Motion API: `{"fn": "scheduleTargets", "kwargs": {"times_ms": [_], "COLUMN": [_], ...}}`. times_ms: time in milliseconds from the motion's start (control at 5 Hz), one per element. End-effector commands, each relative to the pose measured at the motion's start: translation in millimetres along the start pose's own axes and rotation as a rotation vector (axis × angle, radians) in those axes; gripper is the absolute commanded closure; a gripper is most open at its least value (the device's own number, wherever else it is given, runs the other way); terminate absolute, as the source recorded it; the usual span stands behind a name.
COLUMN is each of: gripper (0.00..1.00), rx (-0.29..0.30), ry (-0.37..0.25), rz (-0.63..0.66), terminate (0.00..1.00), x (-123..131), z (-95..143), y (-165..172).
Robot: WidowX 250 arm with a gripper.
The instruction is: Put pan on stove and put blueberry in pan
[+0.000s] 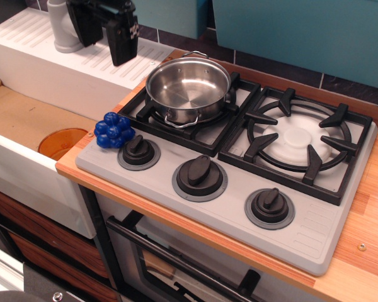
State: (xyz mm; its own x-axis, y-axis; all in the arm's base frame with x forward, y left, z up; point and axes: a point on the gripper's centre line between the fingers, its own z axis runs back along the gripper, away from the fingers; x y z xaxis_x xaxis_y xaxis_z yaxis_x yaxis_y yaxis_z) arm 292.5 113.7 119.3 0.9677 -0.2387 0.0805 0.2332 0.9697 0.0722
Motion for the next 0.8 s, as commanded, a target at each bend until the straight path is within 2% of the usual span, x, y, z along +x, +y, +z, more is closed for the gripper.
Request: {"fn": "scheduleTargets", "kwargs": {"times_ms": [0, 600], "gripper": [0.00, 0.00], "rx": [0.039, 0.022], "ry": [-0.113, -0.142], "rz": [0.005, 0.023], "terminate": [0.00, 0.00], "x": [-10, -27], "z": [-19, -54], "y": [3, -10]}}
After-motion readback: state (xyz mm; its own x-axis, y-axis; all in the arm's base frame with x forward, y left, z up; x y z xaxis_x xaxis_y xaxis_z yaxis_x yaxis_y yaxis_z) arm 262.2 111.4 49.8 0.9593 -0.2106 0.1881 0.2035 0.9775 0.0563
